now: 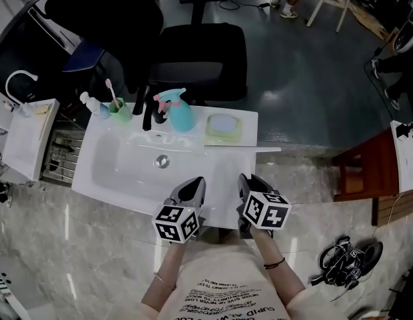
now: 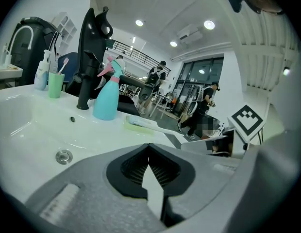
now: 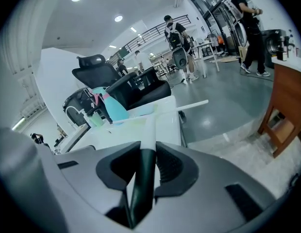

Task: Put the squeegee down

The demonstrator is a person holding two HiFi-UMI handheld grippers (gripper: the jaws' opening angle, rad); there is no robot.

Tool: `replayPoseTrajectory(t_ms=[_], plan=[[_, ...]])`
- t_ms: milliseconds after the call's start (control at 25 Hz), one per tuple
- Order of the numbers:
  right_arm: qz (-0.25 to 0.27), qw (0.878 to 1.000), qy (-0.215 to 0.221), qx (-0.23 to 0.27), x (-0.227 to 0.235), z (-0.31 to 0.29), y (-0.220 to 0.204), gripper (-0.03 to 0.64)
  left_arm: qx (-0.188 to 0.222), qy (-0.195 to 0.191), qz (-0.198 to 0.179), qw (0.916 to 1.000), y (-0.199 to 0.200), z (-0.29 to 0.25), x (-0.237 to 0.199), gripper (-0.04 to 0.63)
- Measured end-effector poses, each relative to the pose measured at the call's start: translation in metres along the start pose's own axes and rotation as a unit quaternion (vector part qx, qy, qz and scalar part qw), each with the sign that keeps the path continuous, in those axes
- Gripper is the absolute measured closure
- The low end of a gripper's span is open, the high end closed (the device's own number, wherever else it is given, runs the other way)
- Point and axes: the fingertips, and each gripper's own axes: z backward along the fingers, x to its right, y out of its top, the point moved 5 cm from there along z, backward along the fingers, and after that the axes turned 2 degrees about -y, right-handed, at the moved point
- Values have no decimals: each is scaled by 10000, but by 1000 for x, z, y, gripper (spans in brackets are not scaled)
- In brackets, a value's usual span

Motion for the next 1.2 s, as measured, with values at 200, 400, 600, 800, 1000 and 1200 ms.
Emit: replayPoseTrajectory(t_ms=[200,400,600,800,1000,1200], plan=[[-47,9998,-120,-157,1,-6,-4,522,-120,-57,-43,9999,-1,-6,-3,574],[-24,9991,-294,-309,2,-12,-8,522,-236,-145,-53,9996,-3,-11,-5,574],[127,9975,-505,-469,1,-15,-12,522,-283,-245,-111,9992,1,-15,-6,574],[301,9945,-726,-698,0,-20,-13,522,-345,-396,-154,9985,5,-18,-5,574],[389,9931,-829,-734,-1,-20,-13,522,-398,-458,-179,9980,8,-19,-7,572],[393,9927,-886,-720,-2,-21,-14,520,-407,-505,-188,9977,10,-19,-10,572]])
